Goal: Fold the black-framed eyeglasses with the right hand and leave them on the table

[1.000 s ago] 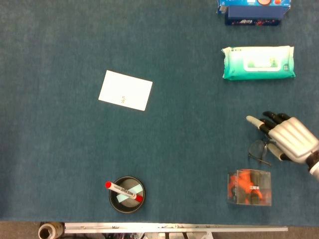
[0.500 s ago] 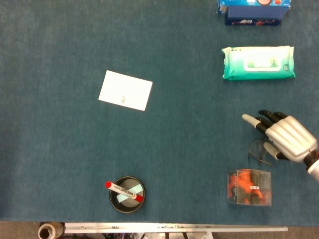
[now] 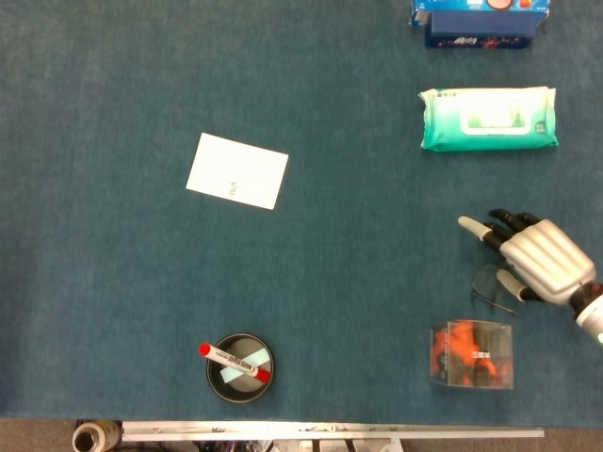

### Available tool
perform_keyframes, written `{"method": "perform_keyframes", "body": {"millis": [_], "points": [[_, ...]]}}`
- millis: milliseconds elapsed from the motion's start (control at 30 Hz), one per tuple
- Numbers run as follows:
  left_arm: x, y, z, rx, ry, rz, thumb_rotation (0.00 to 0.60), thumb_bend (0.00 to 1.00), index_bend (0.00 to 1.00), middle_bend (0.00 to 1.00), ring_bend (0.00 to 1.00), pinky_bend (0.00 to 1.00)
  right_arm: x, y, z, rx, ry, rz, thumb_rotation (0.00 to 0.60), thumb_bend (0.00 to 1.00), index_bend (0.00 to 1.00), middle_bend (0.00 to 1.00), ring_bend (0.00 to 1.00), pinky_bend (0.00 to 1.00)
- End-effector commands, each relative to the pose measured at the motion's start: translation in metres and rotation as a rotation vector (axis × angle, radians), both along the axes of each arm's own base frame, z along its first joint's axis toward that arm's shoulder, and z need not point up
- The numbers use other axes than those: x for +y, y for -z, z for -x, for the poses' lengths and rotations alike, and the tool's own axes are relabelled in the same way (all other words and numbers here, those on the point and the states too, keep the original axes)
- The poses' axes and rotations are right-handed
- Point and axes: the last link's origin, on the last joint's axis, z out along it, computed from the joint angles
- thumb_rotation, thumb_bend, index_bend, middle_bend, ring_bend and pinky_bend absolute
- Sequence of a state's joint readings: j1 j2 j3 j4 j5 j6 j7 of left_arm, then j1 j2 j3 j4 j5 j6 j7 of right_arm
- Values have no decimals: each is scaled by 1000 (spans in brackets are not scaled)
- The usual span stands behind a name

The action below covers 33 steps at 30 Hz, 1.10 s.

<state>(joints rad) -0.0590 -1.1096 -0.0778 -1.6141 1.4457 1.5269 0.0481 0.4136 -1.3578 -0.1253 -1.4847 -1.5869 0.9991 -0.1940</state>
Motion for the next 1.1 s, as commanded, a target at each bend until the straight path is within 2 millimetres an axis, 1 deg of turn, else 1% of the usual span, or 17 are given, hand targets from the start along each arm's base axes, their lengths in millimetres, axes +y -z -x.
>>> {"method": "perform_keyframes", "body": {"millis": [33,367,467,633,833,1100], "points": [[0,0,0,0,0,0,600,242,559,536,393,530,0,1,2,2,7,-2,600,418,14,282,129,272],[0,0,0,1,-2,0,600,242,559,536,393,530,-2,0,6,-1,23,11,600,418,14,282,129,272],[0,0,0,-1,-2,-1,600,243,559,536,393,530,-5,-8,-2,-40,8,43,600,419,14,282,129,272],[0,0,0,3,-1,0,600,243,559,535,393,530,-7,-29,-24,-103,-54,103,600,418,14,282,130,272],[0,1,0,3,-3,-1,600,243,559,535,393,530,-5,-50,-47,-155,-121,148,600,418,14,282,129,272],[1,1,0,6,-3,-2,600,243,559,536,393,530,6,-59,-69,-197,-188,133,600,411,14,281,129,272]]}}
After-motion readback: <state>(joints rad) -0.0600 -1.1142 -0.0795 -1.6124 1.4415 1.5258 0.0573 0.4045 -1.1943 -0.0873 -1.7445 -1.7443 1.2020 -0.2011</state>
